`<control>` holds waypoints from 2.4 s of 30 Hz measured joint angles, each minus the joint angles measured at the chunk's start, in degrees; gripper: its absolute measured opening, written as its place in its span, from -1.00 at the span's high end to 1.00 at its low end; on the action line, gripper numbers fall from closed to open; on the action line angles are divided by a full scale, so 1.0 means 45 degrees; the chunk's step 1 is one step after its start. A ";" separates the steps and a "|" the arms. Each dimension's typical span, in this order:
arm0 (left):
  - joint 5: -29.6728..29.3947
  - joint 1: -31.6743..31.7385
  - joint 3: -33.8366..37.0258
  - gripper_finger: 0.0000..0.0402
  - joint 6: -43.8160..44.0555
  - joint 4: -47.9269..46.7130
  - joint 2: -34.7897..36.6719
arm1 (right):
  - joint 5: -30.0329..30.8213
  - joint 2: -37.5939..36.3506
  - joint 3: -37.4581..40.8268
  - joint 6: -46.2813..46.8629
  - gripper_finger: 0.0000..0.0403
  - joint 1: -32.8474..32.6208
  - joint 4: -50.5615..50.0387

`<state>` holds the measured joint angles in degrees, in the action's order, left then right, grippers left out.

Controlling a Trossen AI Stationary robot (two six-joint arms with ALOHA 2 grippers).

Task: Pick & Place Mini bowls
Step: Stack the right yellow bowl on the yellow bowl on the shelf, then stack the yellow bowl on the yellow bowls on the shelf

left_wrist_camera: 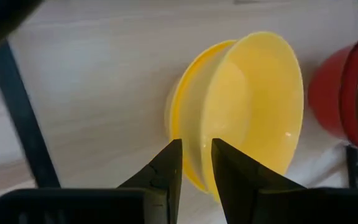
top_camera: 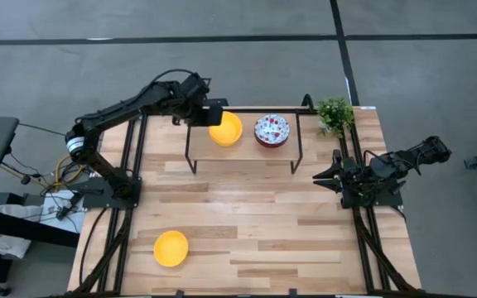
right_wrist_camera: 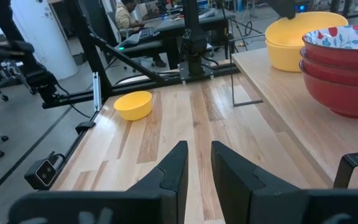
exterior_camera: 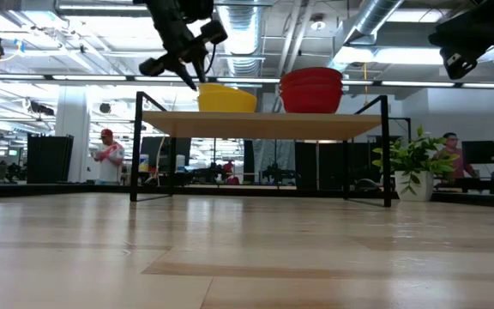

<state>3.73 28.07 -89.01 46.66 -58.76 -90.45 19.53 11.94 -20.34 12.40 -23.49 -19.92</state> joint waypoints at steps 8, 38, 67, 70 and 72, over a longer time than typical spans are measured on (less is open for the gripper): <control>0.0213 0.0007 0.0183 0.57 0.0082 0.0738 0.0152 | 0.0000 -0.0003 0.0000 0.0048 0.70 0.0004 0.0000; -0.0174 -0.0045 0.0174 0.97 -0.0293 0.0976 -0.0075 | 0.0005 0.0001 0.0005 0.0355 0.70 0.0005 -0.0146; -0.0835 -0.5457 0.1887 0.97 0.2241 0.0991 0.4317 | -0.0015 -0.0002 0.0005 0.0481 0.70 0.0003 -0.0147; -0.1105 -0.7422 0.2658 0.98 0.4105 -0.0072 0.4811 | -0.0015 -0.0004 0.0005 0.0481 0.70 0.0005 -0.0151; -0.1161 -0.8619 0.3188 0.98 0.5482 -0.0463 0.5023 | -0.0018 0.0000 0.0005 0.0481 0.70 0.0001 -0.0151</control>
<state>-1.49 -10.72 -74.66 71.33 -60.84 -67.85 19.45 11.94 -20.32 14.57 -23.48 -20.60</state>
